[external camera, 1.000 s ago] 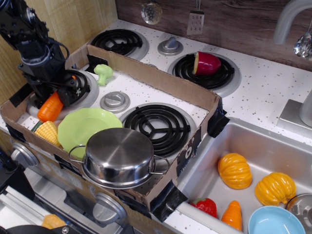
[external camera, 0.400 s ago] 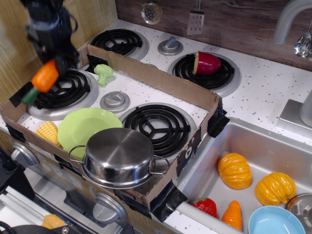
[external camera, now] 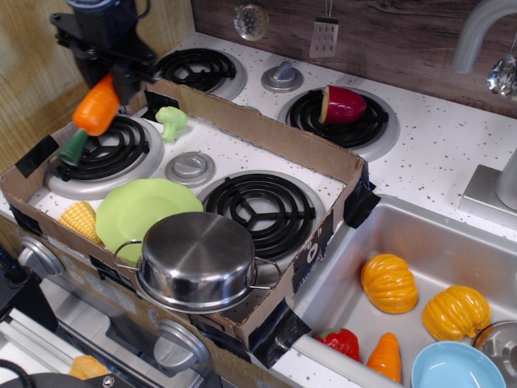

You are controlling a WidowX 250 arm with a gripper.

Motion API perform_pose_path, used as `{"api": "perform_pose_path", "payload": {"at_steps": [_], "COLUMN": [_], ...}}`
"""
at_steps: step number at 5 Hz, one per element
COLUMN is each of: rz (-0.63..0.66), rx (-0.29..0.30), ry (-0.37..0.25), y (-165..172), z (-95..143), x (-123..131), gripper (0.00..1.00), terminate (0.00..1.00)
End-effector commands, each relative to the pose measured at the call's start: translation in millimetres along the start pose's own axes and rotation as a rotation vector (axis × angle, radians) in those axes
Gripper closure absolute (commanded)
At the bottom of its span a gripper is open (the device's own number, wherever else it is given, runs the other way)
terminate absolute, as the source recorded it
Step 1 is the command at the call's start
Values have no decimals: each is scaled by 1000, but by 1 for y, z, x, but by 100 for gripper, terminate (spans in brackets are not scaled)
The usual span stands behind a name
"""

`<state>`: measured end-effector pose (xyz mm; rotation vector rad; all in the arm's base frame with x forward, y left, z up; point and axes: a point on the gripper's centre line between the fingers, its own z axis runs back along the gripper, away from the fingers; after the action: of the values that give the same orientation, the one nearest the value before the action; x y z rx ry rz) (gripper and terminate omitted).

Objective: Put carrot on plate

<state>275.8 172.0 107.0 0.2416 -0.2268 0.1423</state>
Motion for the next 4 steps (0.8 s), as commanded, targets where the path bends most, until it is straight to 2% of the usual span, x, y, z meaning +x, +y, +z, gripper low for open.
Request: {"api": "perform_pose_path", "payload": {"at_steps": [1, 2, 3, 4], "rz": [58, 40, 0, -22], "rx": [-21, -19, -42, -58], "ry": [74, 85, 114, 125], "y": [-28, -32, -28, -29], "z": [16, 4, -15, -16], "x": [-24, -36, -47, -47], "gripper": [100, 100, 100, 100], "terminate": [0, 0, 0, 0]}}
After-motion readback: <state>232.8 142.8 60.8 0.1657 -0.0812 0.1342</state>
